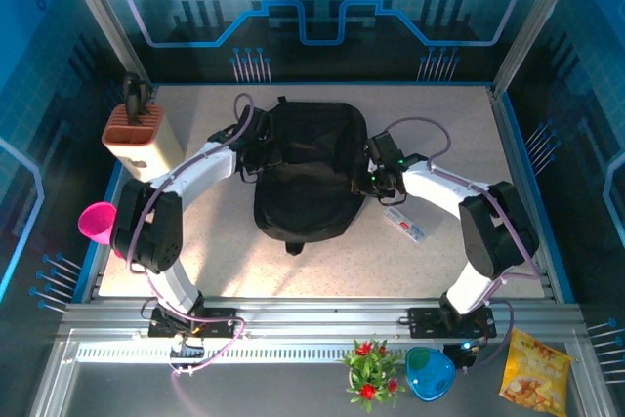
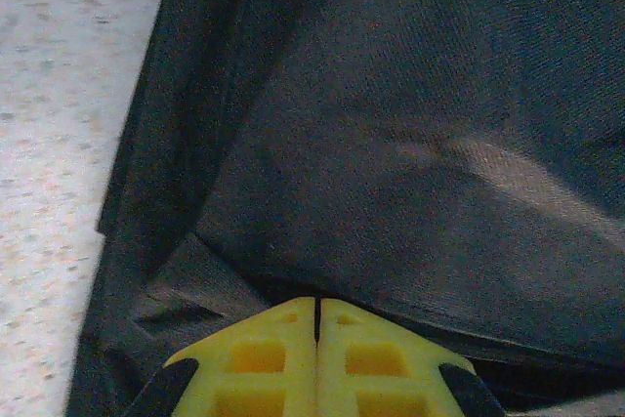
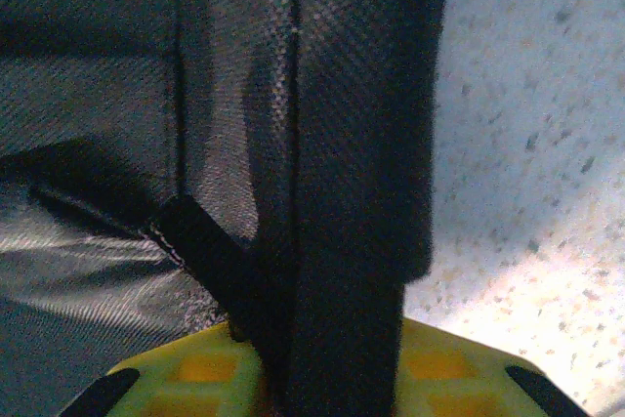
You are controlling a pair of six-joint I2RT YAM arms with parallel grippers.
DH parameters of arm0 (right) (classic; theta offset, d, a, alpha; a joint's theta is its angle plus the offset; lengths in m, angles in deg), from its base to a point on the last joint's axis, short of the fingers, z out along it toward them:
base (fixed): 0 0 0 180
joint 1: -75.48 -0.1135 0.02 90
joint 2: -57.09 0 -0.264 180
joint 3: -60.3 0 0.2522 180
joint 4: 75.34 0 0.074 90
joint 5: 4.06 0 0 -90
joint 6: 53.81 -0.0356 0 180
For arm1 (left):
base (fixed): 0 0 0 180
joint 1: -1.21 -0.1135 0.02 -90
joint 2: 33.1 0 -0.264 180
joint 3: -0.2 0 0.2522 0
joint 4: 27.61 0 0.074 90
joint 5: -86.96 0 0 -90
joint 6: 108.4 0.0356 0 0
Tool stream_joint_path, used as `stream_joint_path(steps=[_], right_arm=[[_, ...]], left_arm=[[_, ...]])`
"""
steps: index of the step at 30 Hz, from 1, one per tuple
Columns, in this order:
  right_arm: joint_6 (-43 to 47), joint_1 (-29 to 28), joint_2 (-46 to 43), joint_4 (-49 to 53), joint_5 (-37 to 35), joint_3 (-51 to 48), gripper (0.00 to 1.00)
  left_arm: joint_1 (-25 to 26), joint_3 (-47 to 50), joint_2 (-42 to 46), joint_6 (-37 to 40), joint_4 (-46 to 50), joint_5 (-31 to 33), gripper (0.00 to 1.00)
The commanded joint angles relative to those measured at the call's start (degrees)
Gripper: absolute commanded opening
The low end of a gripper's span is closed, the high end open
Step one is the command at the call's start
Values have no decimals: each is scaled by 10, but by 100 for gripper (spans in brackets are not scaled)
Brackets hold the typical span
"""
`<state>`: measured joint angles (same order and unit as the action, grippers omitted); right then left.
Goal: Pack the student bag
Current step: Unzip the student bag at the center of the table.
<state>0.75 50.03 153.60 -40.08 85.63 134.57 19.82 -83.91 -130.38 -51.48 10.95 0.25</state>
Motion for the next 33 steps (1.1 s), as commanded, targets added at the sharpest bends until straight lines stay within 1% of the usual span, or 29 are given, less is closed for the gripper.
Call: stream_joint_path(steps=[1, 4, 8, 10, 12, 17, 20, 22, 23, 24, 25, 26, 27, 28, 29, 31, 33], right_arm=[[40, 9, 23, 17, -61, 33, 27], [67, 9, 51, 15, -82, 73, 27], [82, 9, 75, 4, -89, 108, 27], [84, 9, 81, 2, -88, 118, 27], [87, 9, 79, 5, -79, 125, 27], [84, 3, 39, 11, -51, 115, 33], [74, -2, 11, 18, -38, 102, 39], [64, -5, -9, 24, -38, 91, 45], [58, -7, -22, 27, -39, 84, 49], [51, -7, -31, 30, -41, 76, 55], [45, -7, -43, 33, -47, 71, 58], [39, -7, -55, 37, -55, 64, 62], [34, -7, -65, 43, -66, 59, 66], [28, -7, -77, 52, -80, 53, 70], [25, -5, -91, 58, -97, 47, 74], [20, -3, -114, 72, -127, 33, 82], [17, 3, -134, 84, -157, 17, 86]], left_arm=[[-15, 42, 48, 3, 29, 89, 0], [-19, 79, 72, -1, 35, 141, 0], [-28, 115, 101, -1, 37, 156, 0], [-33, 122, 113, 0, 38, 149, 0], [-38, 119, 125, 5, 39, 128, 0], [-42, 95, 143, 22, 41, 72, 3], [-44, 88, 147, 31, 32, 41, 4], [-44, 88, 149, 34, 34, 41, 6], [-44, 88, 149, 35, 40, 51, 7], [-45, 88, 150, 31, 54, 72, 9], [-45, 88, 151, 21, 71, 102, 16], [-46, 88, 155, 4, 96, 147, 33], [-46, 93, 163, -4, 108, 174, 44], [-48, 100, 176, -3, 112, 191, 49], [-50, 108, 192, -3, 115, 199, 52], [-52, 116, 227, 7, 117, 189, 59], [-53, 117, 258, 21, 121, 168, 70]])
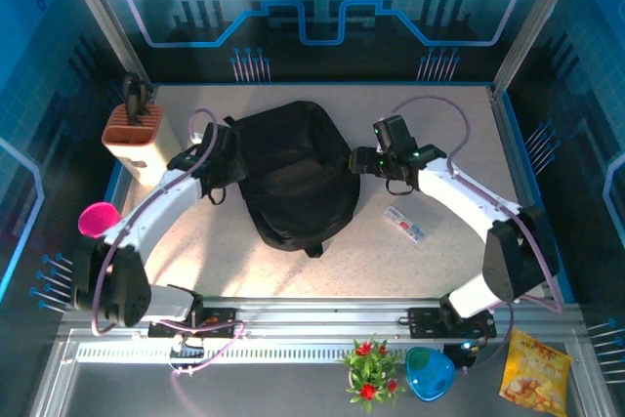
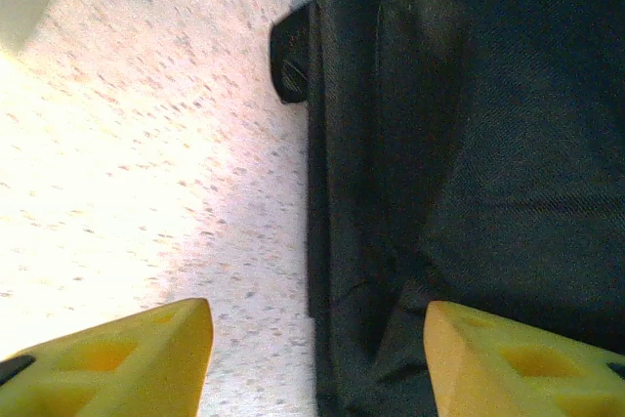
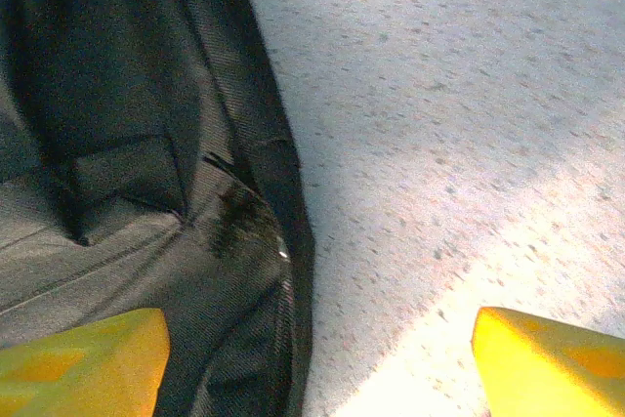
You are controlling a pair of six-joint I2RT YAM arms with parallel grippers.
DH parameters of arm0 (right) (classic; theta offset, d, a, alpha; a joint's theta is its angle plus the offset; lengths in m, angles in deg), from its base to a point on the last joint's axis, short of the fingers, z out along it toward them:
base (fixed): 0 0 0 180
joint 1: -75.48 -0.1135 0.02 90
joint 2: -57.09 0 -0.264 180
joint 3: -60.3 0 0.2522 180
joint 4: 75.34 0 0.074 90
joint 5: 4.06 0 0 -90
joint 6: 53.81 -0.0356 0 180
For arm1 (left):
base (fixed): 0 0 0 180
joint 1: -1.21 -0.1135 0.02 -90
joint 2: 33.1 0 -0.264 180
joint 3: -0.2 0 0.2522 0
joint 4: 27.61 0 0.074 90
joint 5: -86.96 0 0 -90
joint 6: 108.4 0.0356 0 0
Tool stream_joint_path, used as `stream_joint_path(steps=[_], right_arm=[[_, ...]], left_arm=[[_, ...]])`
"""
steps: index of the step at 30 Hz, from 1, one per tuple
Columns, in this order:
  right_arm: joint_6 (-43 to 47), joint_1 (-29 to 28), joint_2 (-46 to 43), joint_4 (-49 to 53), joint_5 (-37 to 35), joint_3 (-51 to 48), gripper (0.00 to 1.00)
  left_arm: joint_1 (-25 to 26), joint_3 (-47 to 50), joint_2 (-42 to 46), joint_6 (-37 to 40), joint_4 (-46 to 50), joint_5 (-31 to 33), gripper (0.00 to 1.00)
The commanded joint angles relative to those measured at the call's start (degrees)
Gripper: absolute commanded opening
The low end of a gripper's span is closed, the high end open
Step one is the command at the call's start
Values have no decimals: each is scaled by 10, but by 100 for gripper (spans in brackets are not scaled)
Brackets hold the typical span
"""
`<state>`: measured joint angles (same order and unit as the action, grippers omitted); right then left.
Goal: Pack the student bag
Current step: Unzip the student bag at the center of the table, then pick up the personal item from the bottom-right of the table.
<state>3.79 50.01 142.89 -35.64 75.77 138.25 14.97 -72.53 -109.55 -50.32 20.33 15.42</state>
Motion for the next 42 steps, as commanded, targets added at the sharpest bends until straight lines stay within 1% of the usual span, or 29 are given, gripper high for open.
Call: stream_joint_path(steps=[1, 3, 5, 7, 8, 13, 17, 22, 26, 30, 36, 42], right_arm=[[-16, 9, -36, 46, -66, -29, 88], [-20, 21, -50, 56, -72, -46, 90], [-30, 36, -61, 61, -72, -69, 94], [-37, 52, -68, 61, -67, -94, 98], [-39, 59, -69, 64, -63, -105, 100], [-19, 97, -56, 72, -34, -130, 100], [-2, 118, -27, 78, -14, -127, 100], [-3, 121, -9, 76, 22, -135, 100], [0, 121, -14, 86, 56, -164, 100], [5, 121, -14, 102, 67, -180, 100], [11, 104, -20, 133, 87, -197, 96], [-2, 38, -54, 159, 91, -196, 92]], left_arm=[[-5, 2, 65, 17, 31, 4, 77], [-8, 2, 89, 32, 32, -22, 85], [-11, 4, 111, 51, 28, -44, 91], [-13, 10, 129, 65, 19, -53, 98], [-14, 15, 138, 66, 12, -54, 99], [-20, 31, 166, 65, -16, -75, 99], [-29, 36, 176, 62, -27, -105, 99], [-35, 46, 184, 63, -33, -120, 99], [-36, 52, 188, 67, -36, -126, 99], [-36, 54, 187, 66, -43, -143, 99], [-36, 55, 183, 65, -46, -150, 99], [-36, 61, 184, 64, -52, -147, 99]])
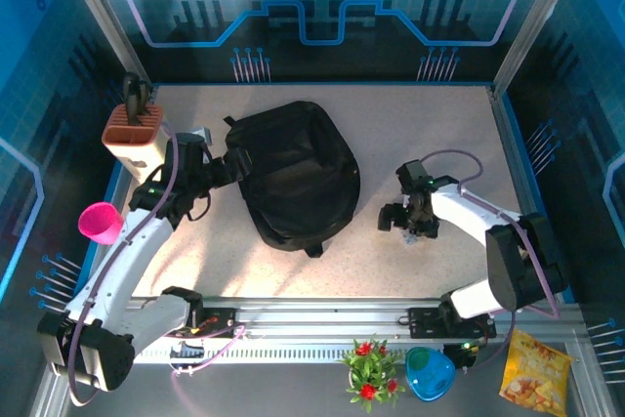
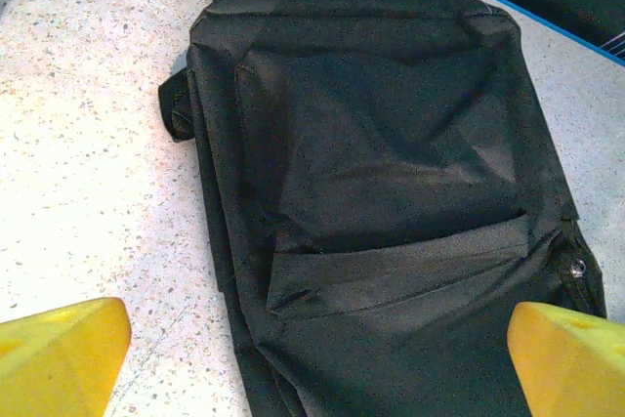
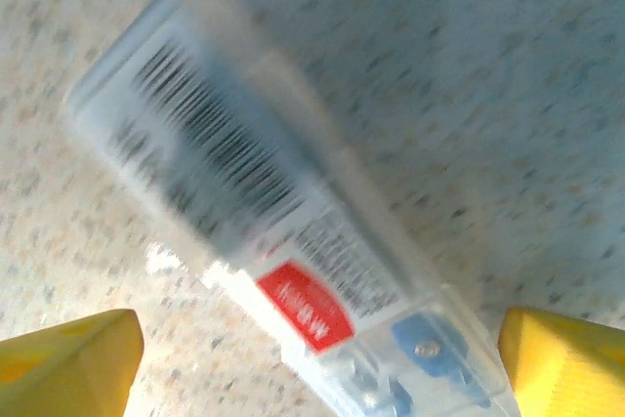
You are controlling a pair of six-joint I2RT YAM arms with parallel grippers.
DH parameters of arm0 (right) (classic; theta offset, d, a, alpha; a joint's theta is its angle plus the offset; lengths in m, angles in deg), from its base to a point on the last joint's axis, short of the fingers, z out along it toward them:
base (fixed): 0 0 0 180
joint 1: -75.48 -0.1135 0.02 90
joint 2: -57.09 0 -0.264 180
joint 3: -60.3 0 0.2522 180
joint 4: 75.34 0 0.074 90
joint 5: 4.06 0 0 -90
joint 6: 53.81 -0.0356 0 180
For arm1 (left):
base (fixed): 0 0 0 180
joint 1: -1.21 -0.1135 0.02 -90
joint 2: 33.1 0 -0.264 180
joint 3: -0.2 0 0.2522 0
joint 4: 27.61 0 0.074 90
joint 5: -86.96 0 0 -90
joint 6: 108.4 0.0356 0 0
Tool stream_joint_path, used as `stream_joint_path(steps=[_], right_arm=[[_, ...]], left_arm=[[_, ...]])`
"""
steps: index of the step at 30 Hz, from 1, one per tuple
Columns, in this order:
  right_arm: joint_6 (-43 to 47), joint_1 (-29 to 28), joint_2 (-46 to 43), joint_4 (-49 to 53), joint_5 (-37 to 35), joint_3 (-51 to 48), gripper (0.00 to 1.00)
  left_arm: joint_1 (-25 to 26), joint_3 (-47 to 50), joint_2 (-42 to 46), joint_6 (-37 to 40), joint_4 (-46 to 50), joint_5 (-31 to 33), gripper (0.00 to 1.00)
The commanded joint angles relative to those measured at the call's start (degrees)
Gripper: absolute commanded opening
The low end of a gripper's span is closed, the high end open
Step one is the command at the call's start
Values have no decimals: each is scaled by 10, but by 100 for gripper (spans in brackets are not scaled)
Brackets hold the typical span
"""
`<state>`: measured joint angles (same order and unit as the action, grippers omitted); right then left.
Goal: Pack the student bag
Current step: Pick up the personal item from the bottom-right of the table.
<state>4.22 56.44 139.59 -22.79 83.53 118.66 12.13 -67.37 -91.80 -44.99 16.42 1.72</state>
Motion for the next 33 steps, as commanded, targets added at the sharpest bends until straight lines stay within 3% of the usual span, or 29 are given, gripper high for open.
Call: stream_joint_path(steps=[1, 9, 28, 33], right_arm=[[-9, -36, -21, 32, 11, 1, 92], [-37, -67, 20, 52, -97, 22, 86], [-34, -75, 72, 21, -86, 19, 46], [-39, -78, 38, 13, -104, 18, 42]], left_arm=[[-8, 10, 5, 11, -13, -10, 99], [-9, 10, 0, 12, -13, -13, 99], [-10, 8, -10, 15, -10, -14, 99], [-12, 9, -18, 15, -16, -31, 99]])
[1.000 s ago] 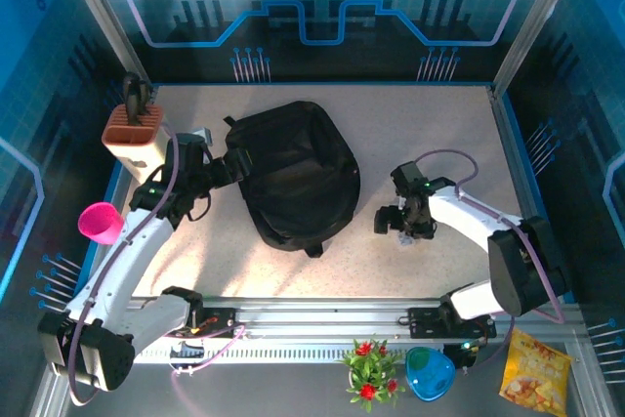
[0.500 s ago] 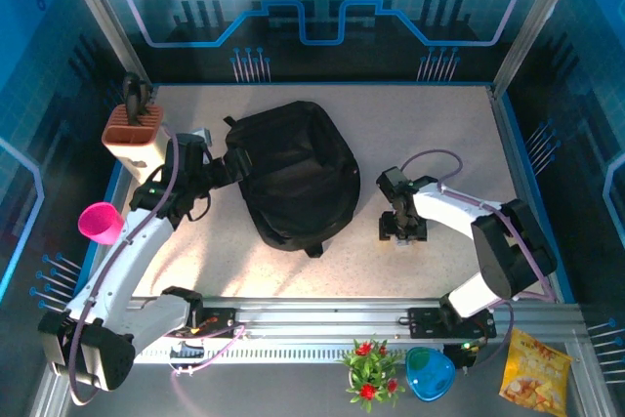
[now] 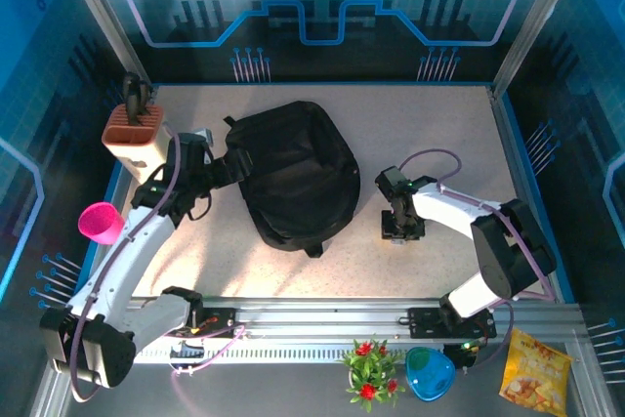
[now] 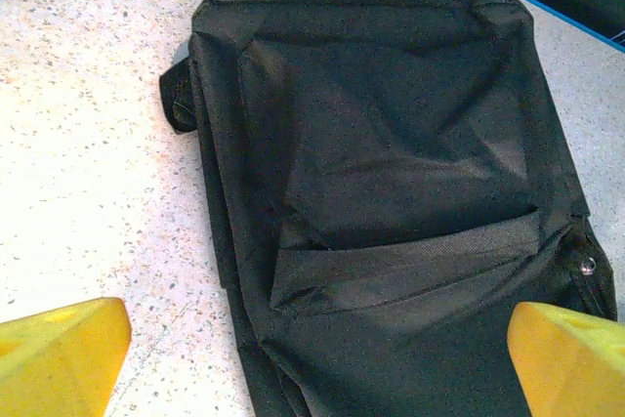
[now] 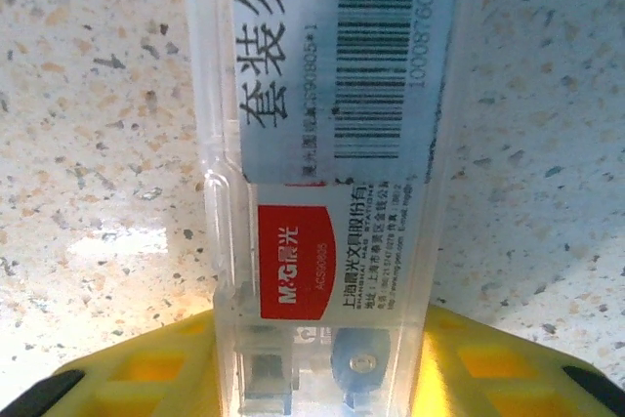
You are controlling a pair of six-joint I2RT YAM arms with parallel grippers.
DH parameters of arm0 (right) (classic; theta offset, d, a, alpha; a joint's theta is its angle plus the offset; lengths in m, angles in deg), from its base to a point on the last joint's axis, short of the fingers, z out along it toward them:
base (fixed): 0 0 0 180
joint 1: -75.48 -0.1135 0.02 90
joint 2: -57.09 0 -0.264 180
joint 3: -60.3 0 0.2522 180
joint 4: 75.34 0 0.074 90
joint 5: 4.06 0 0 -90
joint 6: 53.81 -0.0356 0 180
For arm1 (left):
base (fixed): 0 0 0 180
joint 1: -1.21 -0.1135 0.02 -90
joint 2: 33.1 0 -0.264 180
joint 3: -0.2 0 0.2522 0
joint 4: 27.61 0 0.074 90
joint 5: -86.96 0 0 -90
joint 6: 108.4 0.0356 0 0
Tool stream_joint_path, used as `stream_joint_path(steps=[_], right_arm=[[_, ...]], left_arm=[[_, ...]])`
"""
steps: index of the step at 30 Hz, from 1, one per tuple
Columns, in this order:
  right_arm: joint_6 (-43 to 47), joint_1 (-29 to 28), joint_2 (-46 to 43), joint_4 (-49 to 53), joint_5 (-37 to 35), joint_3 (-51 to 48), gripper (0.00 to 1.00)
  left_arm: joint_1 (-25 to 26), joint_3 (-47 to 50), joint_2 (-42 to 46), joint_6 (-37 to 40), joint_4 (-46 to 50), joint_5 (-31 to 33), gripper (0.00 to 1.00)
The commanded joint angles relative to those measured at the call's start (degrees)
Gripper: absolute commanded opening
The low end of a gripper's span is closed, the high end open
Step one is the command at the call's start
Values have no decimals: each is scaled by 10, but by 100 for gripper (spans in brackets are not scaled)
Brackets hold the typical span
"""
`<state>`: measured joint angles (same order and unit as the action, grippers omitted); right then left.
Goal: Pack the student bag
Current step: Pick up the personal item from the bottom-right of the table.
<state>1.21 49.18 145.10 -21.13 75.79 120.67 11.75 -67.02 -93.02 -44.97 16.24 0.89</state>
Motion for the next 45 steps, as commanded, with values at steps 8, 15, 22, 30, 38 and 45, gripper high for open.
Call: stream_joint_path(steps=[8, 15, 22, 30, 38, 45], right_arm=[[40, -35, -118, -62, 27, 16, 43], [72, -74, -114, -123, 79, 67, 43], [73, -116, -73, -212, 139, 100, 43], [55, -148, -28, -270, 174, 124, 43], [48, -169, -6, -292, 182, 136, 43], [51, -174, 1, -291, 193, 145, 43]], left_arm=[[-11, -11, -59, 18, -40, -169, 99], [-6, -1, -103, -67, -119, -306, 99], [61, 33, -142, -179, -249, -322, 97], [131, 43, -170, -224, -334, -276, 84], [143, 31, -213, -247, -351, -300, 55], [145, 26, -226, -249, -355, -303, 40]])
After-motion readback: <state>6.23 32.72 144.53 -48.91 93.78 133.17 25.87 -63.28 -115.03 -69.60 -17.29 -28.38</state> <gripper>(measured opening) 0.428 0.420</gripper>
